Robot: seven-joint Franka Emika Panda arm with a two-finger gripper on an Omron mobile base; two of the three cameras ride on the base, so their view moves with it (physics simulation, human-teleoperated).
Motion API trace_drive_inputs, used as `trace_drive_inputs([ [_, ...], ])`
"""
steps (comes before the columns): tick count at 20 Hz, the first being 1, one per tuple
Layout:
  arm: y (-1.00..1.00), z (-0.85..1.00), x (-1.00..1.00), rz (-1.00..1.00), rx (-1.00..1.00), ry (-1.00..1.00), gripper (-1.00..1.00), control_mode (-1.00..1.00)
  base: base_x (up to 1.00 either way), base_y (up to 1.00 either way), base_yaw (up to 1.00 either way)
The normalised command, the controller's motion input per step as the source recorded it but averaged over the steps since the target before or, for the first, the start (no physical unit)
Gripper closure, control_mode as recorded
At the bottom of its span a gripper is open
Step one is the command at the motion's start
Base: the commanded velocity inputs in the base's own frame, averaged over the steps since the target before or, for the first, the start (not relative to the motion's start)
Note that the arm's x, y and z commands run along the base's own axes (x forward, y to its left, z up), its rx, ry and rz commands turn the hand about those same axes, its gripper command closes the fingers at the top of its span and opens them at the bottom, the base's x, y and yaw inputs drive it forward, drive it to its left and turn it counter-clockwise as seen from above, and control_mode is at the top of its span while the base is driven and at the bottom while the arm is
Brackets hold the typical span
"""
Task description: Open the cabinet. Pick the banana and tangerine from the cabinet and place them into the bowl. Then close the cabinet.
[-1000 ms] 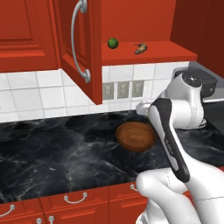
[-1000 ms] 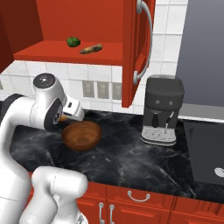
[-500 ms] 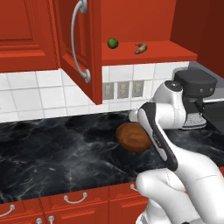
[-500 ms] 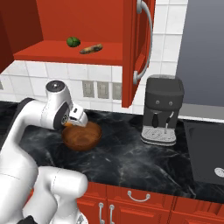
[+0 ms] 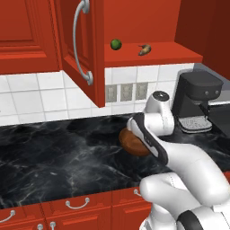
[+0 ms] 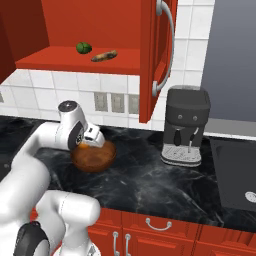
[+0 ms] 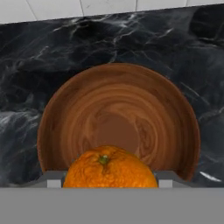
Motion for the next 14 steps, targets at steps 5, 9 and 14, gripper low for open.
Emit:
trace_drive_inputs([
  [5,0.0,-0.58,0.41,0.0,-0.04,0.01,1.0,-1.0,0.0,0.0,0.0],
  [9,0.0,-0.31,0.46,0.0,0.0,0.0,1.0,-1.0,0.0,0.0,0.0],
  [14,0.0,-0.14,0.45,0.0,0.0,0.0,1.0,-1.0,0.0,0.0,0.0],
])
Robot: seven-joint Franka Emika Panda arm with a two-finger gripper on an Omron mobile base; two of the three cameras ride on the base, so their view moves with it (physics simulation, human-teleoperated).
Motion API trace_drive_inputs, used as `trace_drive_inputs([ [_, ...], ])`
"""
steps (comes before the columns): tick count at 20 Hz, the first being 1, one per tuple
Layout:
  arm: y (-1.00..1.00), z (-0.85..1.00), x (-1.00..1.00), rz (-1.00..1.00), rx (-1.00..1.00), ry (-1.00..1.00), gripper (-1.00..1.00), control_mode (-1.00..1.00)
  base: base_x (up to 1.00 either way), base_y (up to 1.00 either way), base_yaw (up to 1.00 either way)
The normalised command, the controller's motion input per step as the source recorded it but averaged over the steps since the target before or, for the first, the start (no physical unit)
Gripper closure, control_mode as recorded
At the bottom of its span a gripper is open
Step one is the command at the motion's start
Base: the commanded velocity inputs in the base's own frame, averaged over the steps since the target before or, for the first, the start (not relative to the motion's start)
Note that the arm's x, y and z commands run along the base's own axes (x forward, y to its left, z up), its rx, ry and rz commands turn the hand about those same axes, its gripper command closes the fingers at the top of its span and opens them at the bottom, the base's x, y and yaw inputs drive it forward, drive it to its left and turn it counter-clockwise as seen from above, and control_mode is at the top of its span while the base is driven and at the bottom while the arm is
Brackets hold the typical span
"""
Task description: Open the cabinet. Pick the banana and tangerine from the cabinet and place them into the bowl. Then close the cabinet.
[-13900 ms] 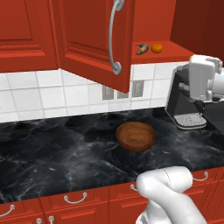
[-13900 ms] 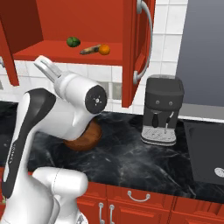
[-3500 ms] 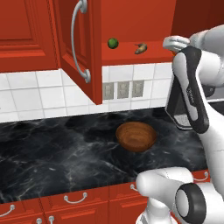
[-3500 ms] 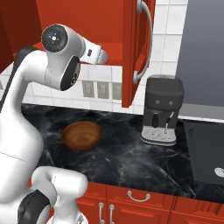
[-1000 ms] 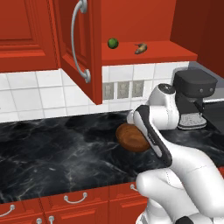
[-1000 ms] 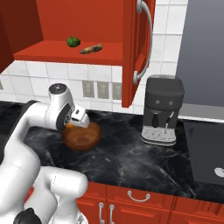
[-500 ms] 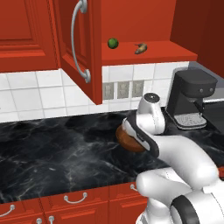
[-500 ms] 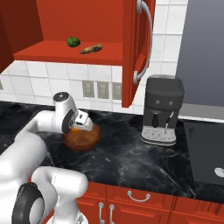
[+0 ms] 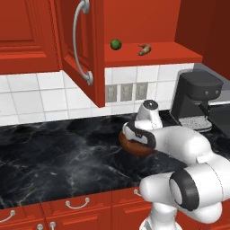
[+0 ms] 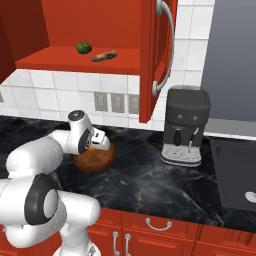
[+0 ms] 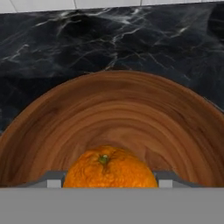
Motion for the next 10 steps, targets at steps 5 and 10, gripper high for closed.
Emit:
trace_drive_inputs([
  [5,0.0,-0.09,0.32,0.0,0.0,0.0,1.0,-1.0,0.0,0.0,0.0],
  [10,0.0,-0.22,0.26,0.0,-0.06,-0.01,-1.0,-1.0,0.0,0.0,0.0],
])
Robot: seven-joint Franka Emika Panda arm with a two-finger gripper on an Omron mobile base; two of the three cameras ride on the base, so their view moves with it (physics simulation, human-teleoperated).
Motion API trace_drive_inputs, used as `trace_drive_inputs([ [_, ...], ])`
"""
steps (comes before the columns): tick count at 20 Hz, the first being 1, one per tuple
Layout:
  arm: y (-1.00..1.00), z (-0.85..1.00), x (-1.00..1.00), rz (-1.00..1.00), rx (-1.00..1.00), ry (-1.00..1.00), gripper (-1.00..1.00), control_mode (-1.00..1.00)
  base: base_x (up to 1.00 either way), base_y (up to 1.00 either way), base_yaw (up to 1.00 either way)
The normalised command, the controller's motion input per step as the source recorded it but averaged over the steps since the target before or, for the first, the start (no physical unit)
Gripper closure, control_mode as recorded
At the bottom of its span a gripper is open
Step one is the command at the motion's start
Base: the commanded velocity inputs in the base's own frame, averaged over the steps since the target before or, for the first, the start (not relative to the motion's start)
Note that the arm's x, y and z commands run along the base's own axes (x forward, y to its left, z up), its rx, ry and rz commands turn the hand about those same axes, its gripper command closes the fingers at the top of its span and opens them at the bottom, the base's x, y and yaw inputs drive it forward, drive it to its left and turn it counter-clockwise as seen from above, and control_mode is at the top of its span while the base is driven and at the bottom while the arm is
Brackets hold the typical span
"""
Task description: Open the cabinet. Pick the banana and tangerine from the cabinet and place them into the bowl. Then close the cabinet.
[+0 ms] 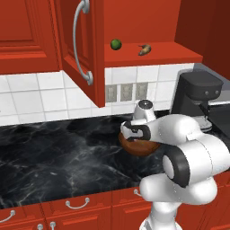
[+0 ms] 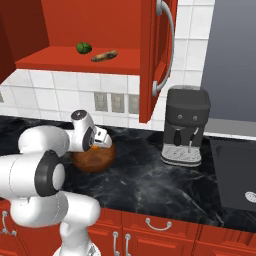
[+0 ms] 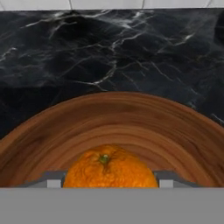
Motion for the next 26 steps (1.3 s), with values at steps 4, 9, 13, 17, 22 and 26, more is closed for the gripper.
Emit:
trace_drive_inputs([
  [4,0.0,-0.04,0.04,0.0,-0.01,-0.01,-1.0,-1.0,0.0,0.0,0.0],
  [9,0.0,0.25,0.0,0.0,0.0,0.0,-1.0,-1.0,0.0,0.0,0.0],
  [13,0.0,0.63,-0.01,0.0,0.0,-0.02,-1.0,-1.0,0.0,0.0,0.0],
  [17,0.0,0.96,-0.16,0.0,0.0,-0.04,-1.0,-1.0,0.0,0.0,0.0],
  [22,0.0,1.0,-0.35,-0.01,0.0,-0.06,-1.0,-1.0,0.0,0.0,0.0],
  [26,0.0,0.98,-0.43,-0.01,0.0,-0.12,-1.0,-1.0,0.0,0.0,0.0],
])
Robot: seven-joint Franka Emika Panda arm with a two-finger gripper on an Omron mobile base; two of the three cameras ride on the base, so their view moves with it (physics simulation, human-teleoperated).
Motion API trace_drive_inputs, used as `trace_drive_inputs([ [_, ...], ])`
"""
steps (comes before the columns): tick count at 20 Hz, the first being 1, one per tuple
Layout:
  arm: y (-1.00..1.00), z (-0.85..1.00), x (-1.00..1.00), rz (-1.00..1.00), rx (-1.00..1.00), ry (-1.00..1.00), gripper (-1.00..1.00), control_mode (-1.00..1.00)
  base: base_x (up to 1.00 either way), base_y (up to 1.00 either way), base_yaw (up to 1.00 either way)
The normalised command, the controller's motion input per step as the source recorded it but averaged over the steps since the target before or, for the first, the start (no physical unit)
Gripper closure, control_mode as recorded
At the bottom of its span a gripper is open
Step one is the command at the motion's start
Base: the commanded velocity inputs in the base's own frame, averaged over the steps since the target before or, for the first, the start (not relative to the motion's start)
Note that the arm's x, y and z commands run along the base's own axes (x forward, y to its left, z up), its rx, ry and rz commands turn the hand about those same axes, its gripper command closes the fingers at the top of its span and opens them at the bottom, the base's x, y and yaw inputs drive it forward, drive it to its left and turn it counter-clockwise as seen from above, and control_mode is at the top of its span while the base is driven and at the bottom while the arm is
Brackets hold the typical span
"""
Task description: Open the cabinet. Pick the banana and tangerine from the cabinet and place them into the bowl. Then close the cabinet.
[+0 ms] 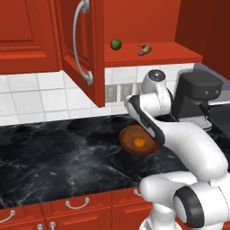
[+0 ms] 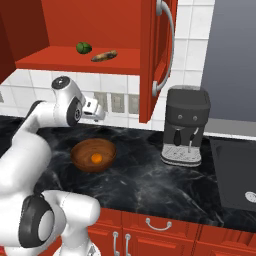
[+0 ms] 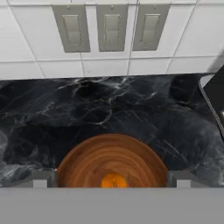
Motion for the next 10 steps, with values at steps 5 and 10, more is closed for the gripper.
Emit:
trace_drive_inputs([
  [5,0.0,1.0,-0.44,0.0,0.0,-0.17,-1.0,-1.0,0.0,0.0,0.0],
  [10,0.0,1.0,-0.33,-0.01,0.0,-0.17,-1.0,-1.0,0.0,0.0,0.0],
])
